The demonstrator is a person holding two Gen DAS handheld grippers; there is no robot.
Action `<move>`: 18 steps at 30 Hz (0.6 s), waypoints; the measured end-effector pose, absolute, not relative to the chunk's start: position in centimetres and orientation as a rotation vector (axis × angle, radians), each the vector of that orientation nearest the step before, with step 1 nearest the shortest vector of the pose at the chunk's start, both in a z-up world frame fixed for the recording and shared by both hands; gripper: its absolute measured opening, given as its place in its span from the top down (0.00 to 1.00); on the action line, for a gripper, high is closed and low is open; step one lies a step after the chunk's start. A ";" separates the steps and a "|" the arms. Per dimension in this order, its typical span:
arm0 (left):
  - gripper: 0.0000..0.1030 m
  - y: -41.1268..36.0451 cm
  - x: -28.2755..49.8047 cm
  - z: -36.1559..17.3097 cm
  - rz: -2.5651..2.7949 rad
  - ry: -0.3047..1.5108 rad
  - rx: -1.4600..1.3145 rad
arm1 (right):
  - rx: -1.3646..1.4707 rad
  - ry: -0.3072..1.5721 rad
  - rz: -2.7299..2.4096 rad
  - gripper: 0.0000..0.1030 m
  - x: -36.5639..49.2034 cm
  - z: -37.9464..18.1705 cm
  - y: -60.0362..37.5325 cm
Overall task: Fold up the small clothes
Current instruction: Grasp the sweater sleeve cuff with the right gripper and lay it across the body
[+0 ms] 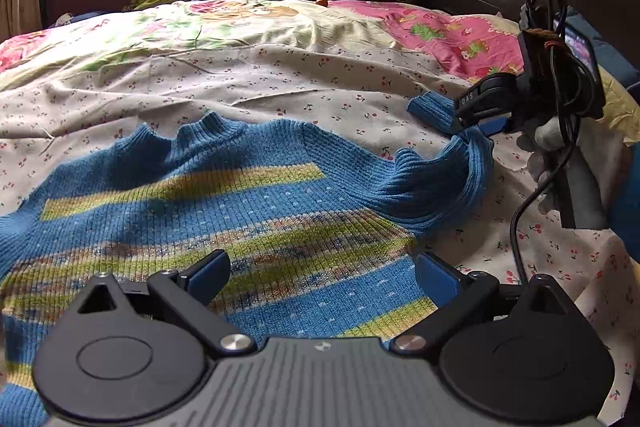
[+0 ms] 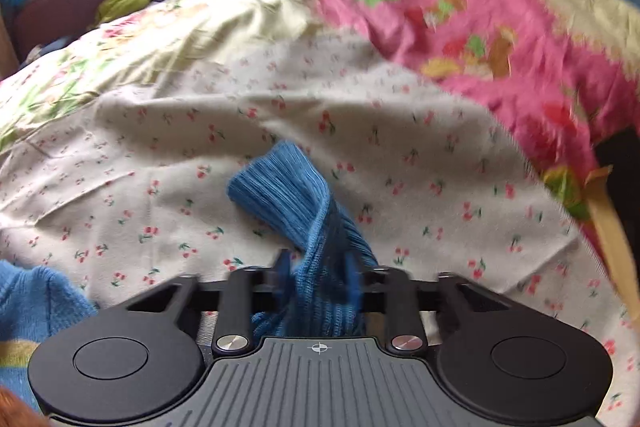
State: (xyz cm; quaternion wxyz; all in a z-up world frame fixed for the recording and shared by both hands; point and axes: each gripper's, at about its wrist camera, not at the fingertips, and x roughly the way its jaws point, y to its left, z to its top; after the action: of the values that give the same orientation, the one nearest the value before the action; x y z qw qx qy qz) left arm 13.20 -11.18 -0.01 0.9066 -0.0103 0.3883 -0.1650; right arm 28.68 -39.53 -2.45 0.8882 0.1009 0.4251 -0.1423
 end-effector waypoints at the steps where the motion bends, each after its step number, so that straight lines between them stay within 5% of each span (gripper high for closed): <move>1: 0.00 -10.8 13.2 -0.1 -0.340 0.806 -0.029 | 0.244 0.878 -0.301 0.91 28.5 -2.4 -40.1; 9: 0.00 -6.8 12.6 0.7 -0.315 0.788 -0.126 | 0.520 0.672 -0.146 0.93 25.3 4.8 -39.7; 14: 0.00 -3.4 11.1 2.5 -0.277 0.731 -0.175 | 0.444 0.561 0.134 0.93 24.1 10.6 -30.0; 18: 0.00 0.1 9.4 3.3 -0.218 0.700 -0.207 | 0.295 0.592 0.396 0.93 22.8 9.9 -19.5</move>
State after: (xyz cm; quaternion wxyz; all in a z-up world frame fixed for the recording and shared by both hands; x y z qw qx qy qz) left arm 9.44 0.10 3.32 0.9283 -0.1011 0.3418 -0.1062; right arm 22.75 -19.47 9.90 0.9267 0.1437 0.2887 0.1930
